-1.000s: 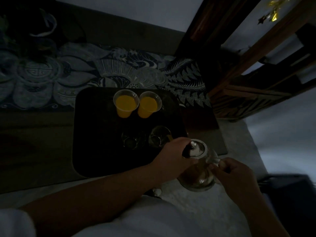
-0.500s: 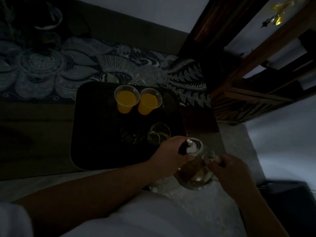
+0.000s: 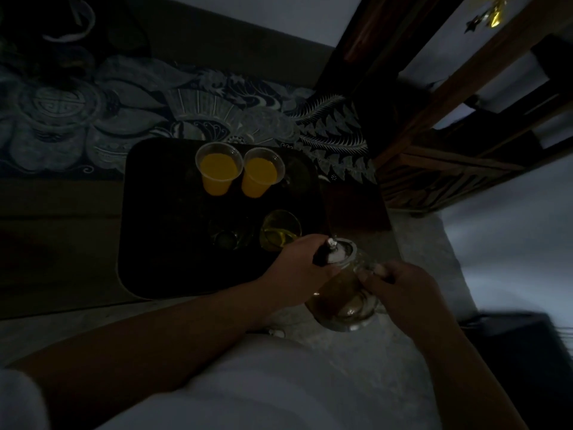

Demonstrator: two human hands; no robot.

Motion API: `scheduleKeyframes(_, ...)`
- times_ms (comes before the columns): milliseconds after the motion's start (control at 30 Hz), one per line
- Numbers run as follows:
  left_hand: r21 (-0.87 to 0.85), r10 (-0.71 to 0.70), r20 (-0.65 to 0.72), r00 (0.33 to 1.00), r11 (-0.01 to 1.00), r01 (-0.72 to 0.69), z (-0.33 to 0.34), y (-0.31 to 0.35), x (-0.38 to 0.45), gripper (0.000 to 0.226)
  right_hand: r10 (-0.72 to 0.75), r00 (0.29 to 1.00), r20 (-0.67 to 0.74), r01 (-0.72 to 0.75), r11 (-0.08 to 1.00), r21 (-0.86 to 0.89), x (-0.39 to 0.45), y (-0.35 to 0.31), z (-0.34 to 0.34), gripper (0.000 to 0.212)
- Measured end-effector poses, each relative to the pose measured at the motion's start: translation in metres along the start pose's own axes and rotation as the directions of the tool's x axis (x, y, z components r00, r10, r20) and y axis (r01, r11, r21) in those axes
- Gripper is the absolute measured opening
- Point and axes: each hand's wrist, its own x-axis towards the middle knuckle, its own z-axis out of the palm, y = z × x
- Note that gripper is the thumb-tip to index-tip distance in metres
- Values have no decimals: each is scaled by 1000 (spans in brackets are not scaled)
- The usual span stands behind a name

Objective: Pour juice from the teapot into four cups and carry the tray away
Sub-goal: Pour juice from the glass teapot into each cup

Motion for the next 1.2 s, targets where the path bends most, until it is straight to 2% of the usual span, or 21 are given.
scheduleKeyframes(133,-39,-12,2,1000,999,12,-1,3,-1,36,15,1000,15,-16,997,69,1,-1,-1,28)
scheduleKeyframes(233,-39,-14,8,1000,999,15,-2,6,0,48,31,999,25,-34,993,110,2,-3,-2,21)
scheduleKeyframes(467,-10,-29,4,1000,1000,29,-4,0,8,26,56,998,5,-56,989,140,7,-9,-4,22)
scheduleKeyframes(800,-39,-34,3,999,999,34,-5,-3,9,30,28,1000,4,-28,995,98,8,-14,-8,21)
scheduleKeyframes(1200,-132,-10,-13,1000,991,8,-1,-1,9,20,-12,1000,-7,12,999,33,9,-18,-13,18)
